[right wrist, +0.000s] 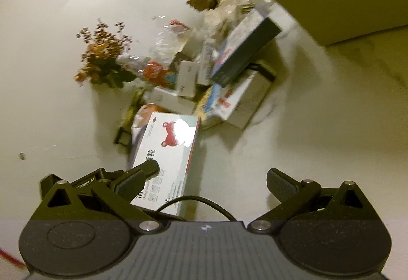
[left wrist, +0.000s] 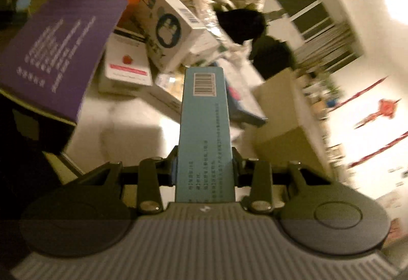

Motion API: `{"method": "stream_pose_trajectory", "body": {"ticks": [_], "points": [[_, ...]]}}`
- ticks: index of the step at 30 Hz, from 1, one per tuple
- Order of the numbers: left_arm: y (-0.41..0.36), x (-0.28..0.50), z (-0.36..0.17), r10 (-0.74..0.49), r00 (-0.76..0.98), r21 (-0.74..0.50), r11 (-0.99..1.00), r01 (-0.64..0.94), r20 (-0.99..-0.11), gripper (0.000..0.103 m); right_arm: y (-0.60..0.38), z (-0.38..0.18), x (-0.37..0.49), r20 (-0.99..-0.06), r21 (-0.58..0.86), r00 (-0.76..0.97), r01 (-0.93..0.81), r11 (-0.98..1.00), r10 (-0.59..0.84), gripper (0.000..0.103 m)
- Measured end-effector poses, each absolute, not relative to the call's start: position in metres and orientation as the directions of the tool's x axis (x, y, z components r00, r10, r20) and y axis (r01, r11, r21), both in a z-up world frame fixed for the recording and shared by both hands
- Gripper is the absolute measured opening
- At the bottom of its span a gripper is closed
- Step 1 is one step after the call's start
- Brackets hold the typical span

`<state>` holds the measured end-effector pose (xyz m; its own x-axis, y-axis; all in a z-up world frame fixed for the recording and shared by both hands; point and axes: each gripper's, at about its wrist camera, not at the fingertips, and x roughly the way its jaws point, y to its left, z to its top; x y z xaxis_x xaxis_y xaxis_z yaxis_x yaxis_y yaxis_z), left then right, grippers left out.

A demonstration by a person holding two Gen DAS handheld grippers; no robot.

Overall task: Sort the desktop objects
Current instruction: 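Lift the light-blue box with the left gripper toward the right tool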

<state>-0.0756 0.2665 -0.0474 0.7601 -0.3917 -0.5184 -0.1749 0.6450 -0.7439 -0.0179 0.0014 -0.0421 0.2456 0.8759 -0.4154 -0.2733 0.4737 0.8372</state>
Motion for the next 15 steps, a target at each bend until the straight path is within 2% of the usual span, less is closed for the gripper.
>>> {"method": "stream_pose_trajectory", "body": {"ticks": [4, 10, 15], "points": [[0.264, -0.077, -0.052, -0.49, 0.76, -0.826, 0.554, -0.107, -0.427, 0.036, 0.004, -0.042, -0.014, -0.373, 0.871, 0.232, -0.247, 0.425, 0.898, 0.093], [0.248, -0.07, -0.056, -0.609, 0.728, -0.892, 0.451, -0.008, -0.314, 0.036, -0.003, -0.046, -0.01, -0.252, 0.94, 0.211, -0.178, 0.291, 0.944, 0.081], [0.238, -0.064, -0.062, -0.666, 0.698, -0.921, 0.388, 0.022, -0.264, 0.036, -0.017, -0.05, -0.007, -0.153, 0.977, 0.232, -0.109, 0.182, 0.961, 0.061]]}}
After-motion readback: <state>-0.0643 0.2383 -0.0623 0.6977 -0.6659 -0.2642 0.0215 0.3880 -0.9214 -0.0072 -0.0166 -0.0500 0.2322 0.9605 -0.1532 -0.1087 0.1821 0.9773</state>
